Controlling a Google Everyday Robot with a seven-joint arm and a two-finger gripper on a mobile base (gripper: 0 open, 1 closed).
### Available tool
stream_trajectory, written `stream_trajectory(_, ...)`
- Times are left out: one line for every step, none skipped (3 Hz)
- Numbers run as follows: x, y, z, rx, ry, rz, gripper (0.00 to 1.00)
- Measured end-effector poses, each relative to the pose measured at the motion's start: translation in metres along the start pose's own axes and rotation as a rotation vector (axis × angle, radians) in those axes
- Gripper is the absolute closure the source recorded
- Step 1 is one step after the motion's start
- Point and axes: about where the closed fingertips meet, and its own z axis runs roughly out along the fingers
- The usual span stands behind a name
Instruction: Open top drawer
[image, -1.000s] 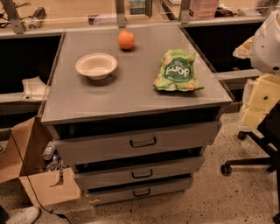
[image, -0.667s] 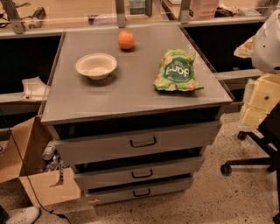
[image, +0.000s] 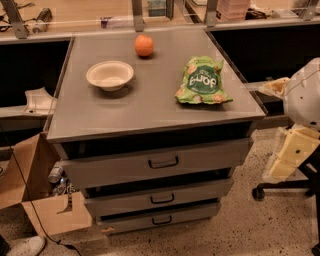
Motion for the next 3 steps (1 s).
stream_trajectory(0.0,0.0,0.0,0.0,0.0,0.0,0.0)
stream_trajectory(-0.003,0.019,0.013,-0.004,0.007,-0.025,0.0)
stream_trajectory(-0.005,0.055,0.054,-0.029,0.044,-0.072,0.0)
